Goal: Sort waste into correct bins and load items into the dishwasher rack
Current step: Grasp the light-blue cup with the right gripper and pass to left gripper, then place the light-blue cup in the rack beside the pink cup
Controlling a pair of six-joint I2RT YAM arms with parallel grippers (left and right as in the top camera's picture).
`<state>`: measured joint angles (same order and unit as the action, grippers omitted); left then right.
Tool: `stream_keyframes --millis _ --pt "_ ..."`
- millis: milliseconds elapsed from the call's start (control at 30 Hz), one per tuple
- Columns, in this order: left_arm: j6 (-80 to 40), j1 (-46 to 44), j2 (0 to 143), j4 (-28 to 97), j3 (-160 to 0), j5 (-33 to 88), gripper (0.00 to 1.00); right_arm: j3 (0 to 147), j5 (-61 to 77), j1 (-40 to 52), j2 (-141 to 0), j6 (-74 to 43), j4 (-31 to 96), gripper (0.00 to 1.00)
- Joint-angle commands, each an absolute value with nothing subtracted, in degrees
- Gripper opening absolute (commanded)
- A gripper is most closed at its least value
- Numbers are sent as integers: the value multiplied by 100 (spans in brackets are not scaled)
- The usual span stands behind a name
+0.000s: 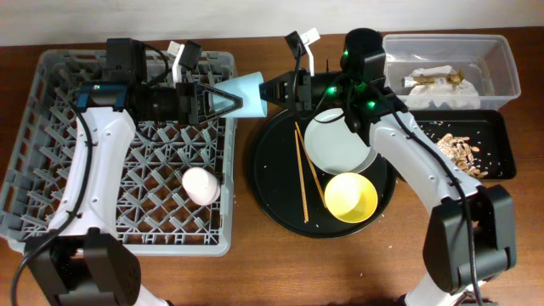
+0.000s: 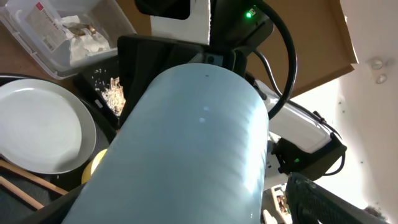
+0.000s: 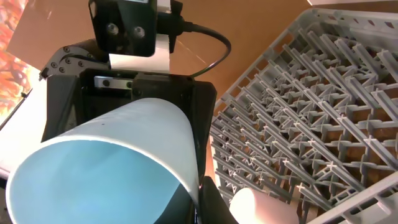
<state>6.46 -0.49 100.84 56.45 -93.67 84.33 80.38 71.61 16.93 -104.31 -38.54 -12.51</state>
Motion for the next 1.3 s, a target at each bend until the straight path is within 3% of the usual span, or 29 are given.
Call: stream_keyframes --millis 0,100,167,200,233,300,400,467,567,667,767,900,1267 --pt "740 -75 10051 5662 -9465 8484 63 8079 7065 1730 -10516 -3793 -1267 4" --pt "742 -75 10051 5660 -9465 8329 58 8079 7067 1730 -10516 -3793 -1243 12" --pt "742 -73 10051 5655 -9465 8018 56 8079 7087 1730 -10516 -3789 -1240 23" --pt "742 -69 10051 5640 -9465 7953 56 8079 7096 1728 -10516 -3719 -1223 40" --pt "742 -58 10051 5616 -9465 7894 55 8079 7113 1726 -10516 -3623 -1221 72" --pt "740 89 10049 5599 -9465 7585 55 8079 7113 1603 -10516 -3533 -1212 97" --pt "735 482 10049 5647 -9465 6615 55 8079 6698 1240 -10519 -3009 -132 99" --pt "714 530 10049 5898 -9467 5192 55 8079 5625 998 -10519 -2349 1400 99" --pt "471 412 10049 6438 -9467 3087 54 8079 3603 937 -10519 -2268 2912 98" --pt "255 91 10049 6928 -9867 1616 55 8079 2528 937 -10519 -2270 3529 99" --pt "-165 -709 10049 7876 -11334 -91 56 8077 1938 937 -10519 -2272 3806 98" --pt "-598 -1267 10787 8178 -11330 -290 56 8025 1446 937 -10527 -2270 4042 98" --pt "-832 -1271 11736 8855 -11330 -246 56 8025 1448 937 -10527 -2272 4029 98"
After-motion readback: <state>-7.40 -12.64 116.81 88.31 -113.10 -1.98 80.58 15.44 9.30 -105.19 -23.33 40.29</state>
